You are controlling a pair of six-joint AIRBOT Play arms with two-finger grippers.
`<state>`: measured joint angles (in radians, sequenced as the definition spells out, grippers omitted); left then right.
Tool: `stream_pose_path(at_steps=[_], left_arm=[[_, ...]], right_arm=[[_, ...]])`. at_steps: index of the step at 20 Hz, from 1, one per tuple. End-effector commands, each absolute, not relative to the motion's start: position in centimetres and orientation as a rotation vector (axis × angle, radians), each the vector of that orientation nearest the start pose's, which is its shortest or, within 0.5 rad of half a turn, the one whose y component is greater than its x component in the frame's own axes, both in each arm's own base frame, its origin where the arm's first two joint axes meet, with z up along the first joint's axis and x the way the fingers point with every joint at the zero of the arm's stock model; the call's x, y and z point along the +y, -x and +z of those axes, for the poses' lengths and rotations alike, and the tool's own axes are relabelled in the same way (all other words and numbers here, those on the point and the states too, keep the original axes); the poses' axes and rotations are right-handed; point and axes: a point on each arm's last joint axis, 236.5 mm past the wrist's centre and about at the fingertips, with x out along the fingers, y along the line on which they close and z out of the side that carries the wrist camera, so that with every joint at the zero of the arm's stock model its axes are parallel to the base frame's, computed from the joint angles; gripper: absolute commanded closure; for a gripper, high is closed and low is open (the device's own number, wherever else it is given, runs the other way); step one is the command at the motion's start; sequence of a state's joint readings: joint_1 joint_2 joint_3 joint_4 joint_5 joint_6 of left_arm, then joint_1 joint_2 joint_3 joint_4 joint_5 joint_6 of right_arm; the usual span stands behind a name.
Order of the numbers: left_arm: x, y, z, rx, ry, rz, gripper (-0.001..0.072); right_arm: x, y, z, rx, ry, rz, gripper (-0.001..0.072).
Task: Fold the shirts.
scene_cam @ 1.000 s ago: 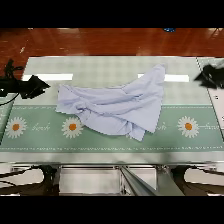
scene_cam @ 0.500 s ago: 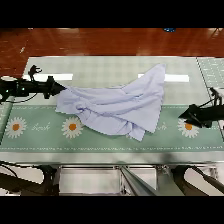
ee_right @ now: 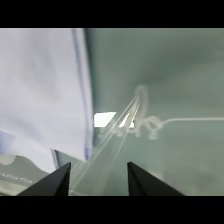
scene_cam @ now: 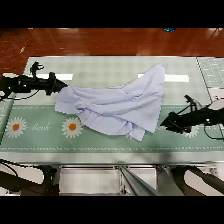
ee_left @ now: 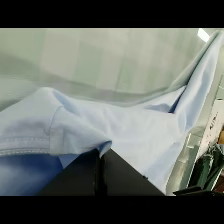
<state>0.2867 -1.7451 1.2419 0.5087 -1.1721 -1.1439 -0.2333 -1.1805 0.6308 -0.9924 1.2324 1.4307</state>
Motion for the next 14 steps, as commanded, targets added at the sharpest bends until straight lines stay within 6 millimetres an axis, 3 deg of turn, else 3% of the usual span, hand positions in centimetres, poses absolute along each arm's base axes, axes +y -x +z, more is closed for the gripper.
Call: stream_pose_path(at_steps=[1,6,7,8,9,10,12,14], left_arm=[[-6.3,-46.3,-4.7,1.194,0.944,-0.457,0.0682],[-6.3,-46.3,-4.7,1.194,0.944,-0.457,0.0681],[-6.3,-46.3,-4.7,1.194,0.944,-0.458,0.0681],[-6.4,-46.2,-4.7,1.196,0.944,-0.46,0.0681],[-6.4,-46.2,-4.6,1.198,0.945,-0.463,0.0682],[-6.4,-46.1,-4.6,1.198,0.944,-0.466,0.0681],[-6.6,-46.2,-3.4,1.187,0.931,-0.489,0.0682],[-6.4,-47.3,0.3,1.125,0.891,-0.539,0.0682]], right_arm=[[10.4,-24.6,-9.7,1.63,-0.726,0.21,0.0304],[12.9,-26.7,-11.5,1.587,-0.784,0.2,0.0317],[13.1,-27.4,-11.3,1.562,-0.805,0.199,0.0376],[13.4,-28.1,-10.9,1.535,-0.807,0.226,0.0496],[13.7,-28.8,-10.1,1.507,-0.784,0.279,0.0659],[14.0,-29.7,-9.0,1.483,-0.764,0.327,0.0694],[14.4,-31.9,-5.7,1.435,-0.706,0.412,0.0695],[13.7,-35.7,-0.4,1.312,-0.6,0.453,0.0695]])
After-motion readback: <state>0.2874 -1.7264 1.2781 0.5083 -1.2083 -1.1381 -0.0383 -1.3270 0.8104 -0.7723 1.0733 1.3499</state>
